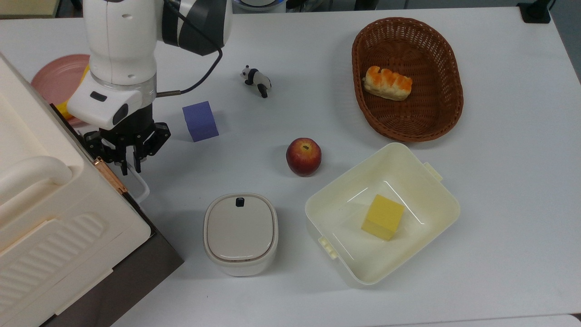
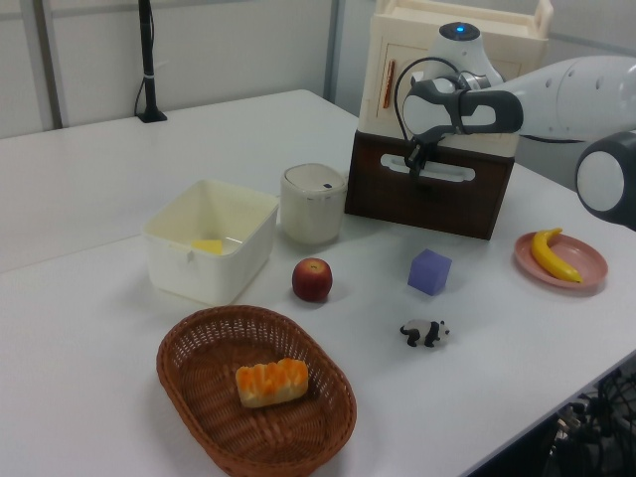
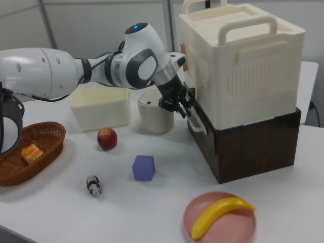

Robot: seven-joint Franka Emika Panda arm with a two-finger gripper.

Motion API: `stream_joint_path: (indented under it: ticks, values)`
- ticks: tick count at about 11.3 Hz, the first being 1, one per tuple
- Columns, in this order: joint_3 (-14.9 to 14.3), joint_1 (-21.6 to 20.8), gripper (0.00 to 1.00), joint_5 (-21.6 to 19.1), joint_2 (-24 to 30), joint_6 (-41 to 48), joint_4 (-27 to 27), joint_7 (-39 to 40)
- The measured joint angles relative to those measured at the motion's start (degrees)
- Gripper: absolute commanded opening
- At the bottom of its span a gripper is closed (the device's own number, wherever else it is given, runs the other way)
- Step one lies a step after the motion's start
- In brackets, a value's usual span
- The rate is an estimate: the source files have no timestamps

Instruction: Slide open the drawer

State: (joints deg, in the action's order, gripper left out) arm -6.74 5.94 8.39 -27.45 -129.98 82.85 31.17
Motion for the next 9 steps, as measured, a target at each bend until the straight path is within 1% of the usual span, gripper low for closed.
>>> stream_joint_path:
  ticks: [9]
  values:
    - [0.32, 0.05, 0.05, 0.01, 0.48, 0.0, 0.63, 0.0]
